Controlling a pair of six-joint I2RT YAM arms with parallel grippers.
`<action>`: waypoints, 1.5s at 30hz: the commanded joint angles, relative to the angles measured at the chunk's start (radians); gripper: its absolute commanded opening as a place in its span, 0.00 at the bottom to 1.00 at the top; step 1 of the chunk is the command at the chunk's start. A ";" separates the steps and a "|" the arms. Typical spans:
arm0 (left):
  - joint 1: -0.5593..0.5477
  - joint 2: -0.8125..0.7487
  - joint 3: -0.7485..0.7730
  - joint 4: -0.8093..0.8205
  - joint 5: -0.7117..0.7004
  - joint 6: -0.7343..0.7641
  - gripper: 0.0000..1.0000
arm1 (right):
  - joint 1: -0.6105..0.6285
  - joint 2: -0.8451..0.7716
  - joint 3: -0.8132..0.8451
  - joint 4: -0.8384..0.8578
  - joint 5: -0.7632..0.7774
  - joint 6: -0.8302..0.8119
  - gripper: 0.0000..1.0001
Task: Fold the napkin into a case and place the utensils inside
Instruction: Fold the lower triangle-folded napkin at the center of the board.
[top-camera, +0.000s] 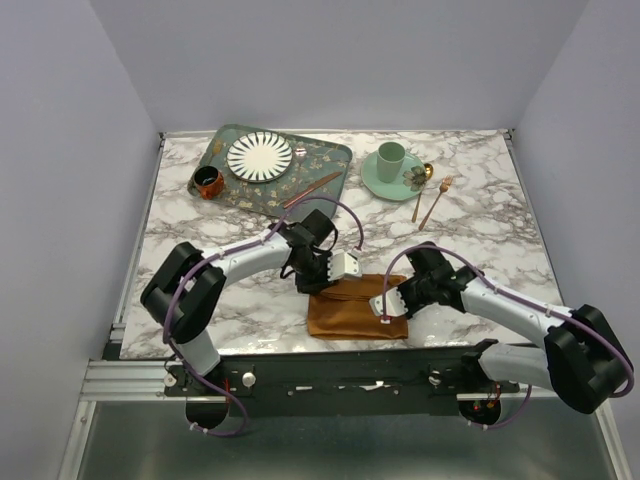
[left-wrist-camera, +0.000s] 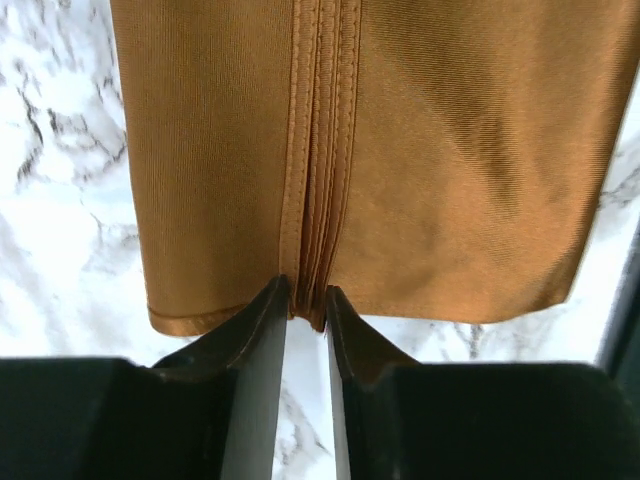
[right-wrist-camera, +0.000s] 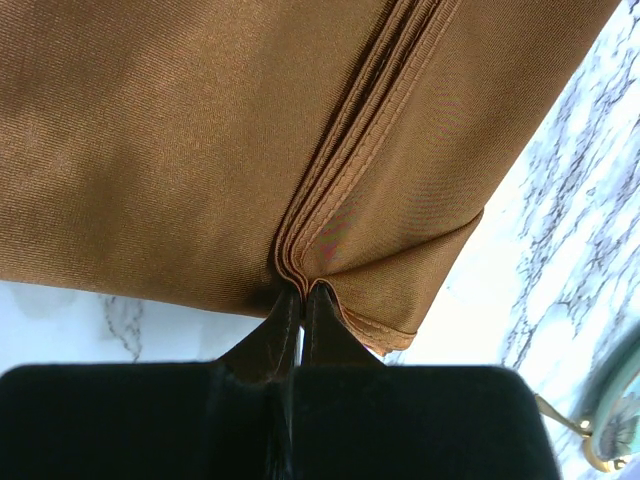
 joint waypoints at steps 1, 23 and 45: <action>0.067 -0.049 0.065 -0.102 0.167 -0.057 0.39 | -0.004 0.034 -0.012 0.020 0.032 -0.059 0.01; 0.124 0.194 0.305 -0.090 0.147 -0.154 0.45 | -0.004 -0.001 -0.060 0.050 0.031 -0.154 0.01; 0.162 0.245 0.251 -0.119 0.019 -0.100 0.00 | 0.013 0.083 0.014 0.053 0.031 -0.093 0.01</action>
